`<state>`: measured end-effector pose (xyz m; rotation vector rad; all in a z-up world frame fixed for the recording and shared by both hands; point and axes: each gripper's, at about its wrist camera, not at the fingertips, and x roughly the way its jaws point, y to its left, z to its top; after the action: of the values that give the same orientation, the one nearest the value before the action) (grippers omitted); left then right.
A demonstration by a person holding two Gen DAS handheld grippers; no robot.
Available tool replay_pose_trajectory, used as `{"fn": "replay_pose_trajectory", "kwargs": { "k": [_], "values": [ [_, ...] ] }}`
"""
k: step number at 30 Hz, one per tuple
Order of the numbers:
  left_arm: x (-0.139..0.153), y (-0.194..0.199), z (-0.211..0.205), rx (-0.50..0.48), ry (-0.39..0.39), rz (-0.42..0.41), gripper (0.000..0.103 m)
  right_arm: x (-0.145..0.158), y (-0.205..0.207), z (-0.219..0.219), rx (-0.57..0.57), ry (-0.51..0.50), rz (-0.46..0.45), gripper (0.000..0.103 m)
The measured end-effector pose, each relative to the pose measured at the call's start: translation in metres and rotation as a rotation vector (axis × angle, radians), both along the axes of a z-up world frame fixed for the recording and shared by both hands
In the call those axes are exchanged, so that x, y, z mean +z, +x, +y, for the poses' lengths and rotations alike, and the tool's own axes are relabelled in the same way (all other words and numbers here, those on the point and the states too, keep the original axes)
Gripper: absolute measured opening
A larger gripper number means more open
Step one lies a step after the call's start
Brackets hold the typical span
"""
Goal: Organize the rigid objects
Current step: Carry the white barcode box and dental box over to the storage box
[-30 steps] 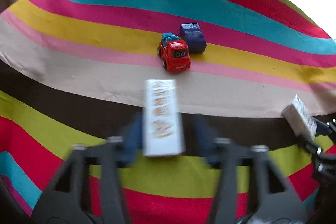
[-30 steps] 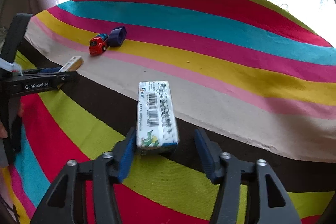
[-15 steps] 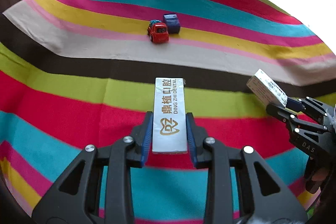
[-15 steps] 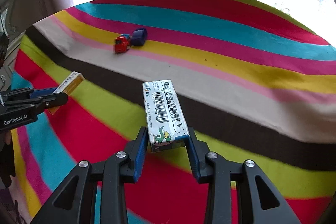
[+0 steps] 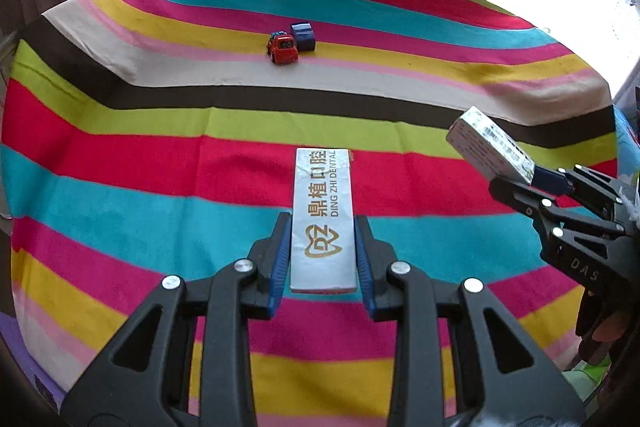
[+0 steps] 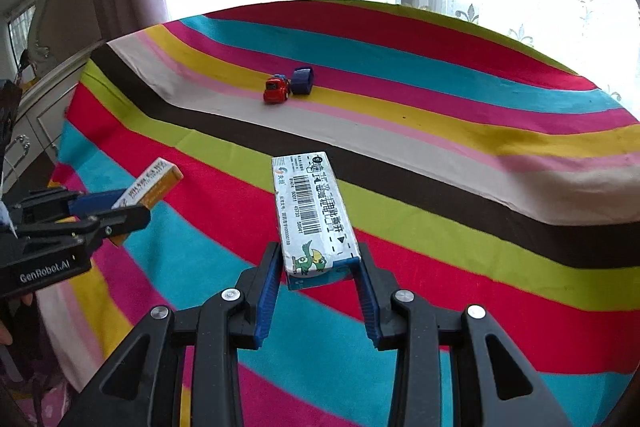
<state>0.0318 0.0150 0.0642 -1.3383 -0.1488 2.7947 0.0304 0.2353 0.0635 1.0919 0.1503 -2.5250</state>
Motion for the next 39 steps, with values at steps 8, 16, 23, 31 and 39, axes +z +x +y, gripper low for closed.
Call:
{"fn": "replay_pose_trajectory", "kwargs": {
  "k": [8, 16, 23, 31, 39],
  "values": [
    [0.008, 0.033, -0.004, 0.007, 0.004, 0.014, 0.034, 0.011, 0.033, -0.008, 0.022, 0.008, 0.011, 0.037],
    [0.017, 0.065, -0.018, 0.021, -0.007, 0.023, 0.034, 0.026, 0.056, -0.029, 0.071, 0.015, 0.04, 0.037],
    [0.028, 0.091, -0.038, 0.056, -0.018, 0.028, 0.034, 0.037, 0.078, -0.059, 0.144, 0.028, 0.062, 0.037],
    [0.043, 0.124, -0.062, 0.079, -0.055, 0.053, 0.034, 0.047, 0.105, -0.102, 0.239, 0.06, 0.087, 0.037],
    [0.045, 0.167, -0.106, 0.16, -0.07, 0.04, 0.034, 0.053, 0.141, -0.166, 0.411, 0.114, 0.117, 0.037]
  ]
}}
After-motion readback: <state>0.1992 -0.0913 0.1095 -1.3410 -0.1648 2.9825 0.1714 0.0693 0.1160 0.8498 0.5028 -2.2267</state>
